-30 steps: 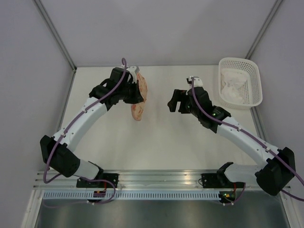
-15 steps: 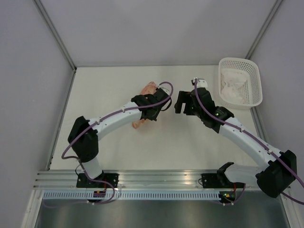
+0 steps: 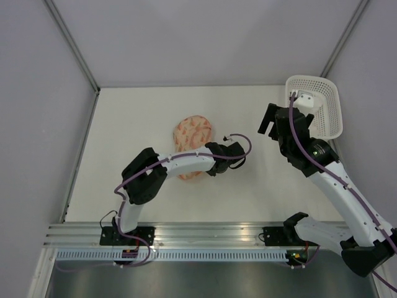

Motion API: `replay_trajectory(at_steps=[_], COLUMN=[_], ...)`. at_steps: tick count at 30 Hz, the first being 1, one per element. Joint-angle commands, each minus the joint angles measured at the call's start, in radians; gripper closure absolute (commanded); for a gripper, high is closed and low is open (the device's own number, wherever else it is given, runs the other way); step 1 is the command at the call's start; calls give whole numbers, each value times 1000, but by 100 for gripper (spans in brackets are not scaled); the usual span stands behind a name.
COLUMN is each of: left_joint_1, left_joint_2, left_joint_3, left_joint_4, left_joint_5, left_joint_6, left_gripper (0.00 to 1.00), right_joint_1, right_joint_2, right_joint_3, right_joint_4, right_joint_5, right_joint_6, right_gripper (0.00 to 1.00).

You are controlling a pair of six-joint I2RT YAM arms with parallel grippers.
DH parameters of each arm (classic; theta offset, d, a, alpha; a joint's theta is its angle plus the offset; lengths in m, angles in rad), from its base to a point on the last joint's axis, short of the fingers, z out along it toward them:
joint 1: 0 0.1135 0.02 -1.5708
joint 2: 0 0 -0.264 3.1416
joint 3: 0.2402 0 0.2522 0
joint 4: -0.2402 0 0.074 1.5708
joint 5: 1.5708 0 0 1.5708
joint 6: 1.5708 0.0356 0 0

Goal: Unzip the laundry bag and remove the bra

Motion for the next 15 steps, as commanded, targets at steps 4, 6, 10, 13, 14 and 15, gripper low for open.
replay_trajectory(at_steps=[4,6,10,13,14,15], left_joint_1=[-45,-47,-45,-41,-36,-27], left_joint_2=[29,-14,-158,-344,-393,-448], left_joint_3=[96,99,98,31,5,-49], left_joint_4=[7,10,39,178,223,261], left_joint_5=[2,16,83,220,264,348], left_joint_6=[-98,-112,-132,-130,-127,-141], left_gripper=[14,11,7,1,1,1], right_joint_1=[-3,-3,-3,-4,-6,-7], right_joint_2=[-21,-30,-41,-52,-55,-58], right_joint_3=[26,23,26,26,25,25], right_joint_4=[-89,-89,-83,-75,-77,-74], right_joint_5=[115,115,124,136,136,133], right_joint_6=[-4,-9,-22,-32,-33,-33], right_gripper=[5,5,4,3,2,2])
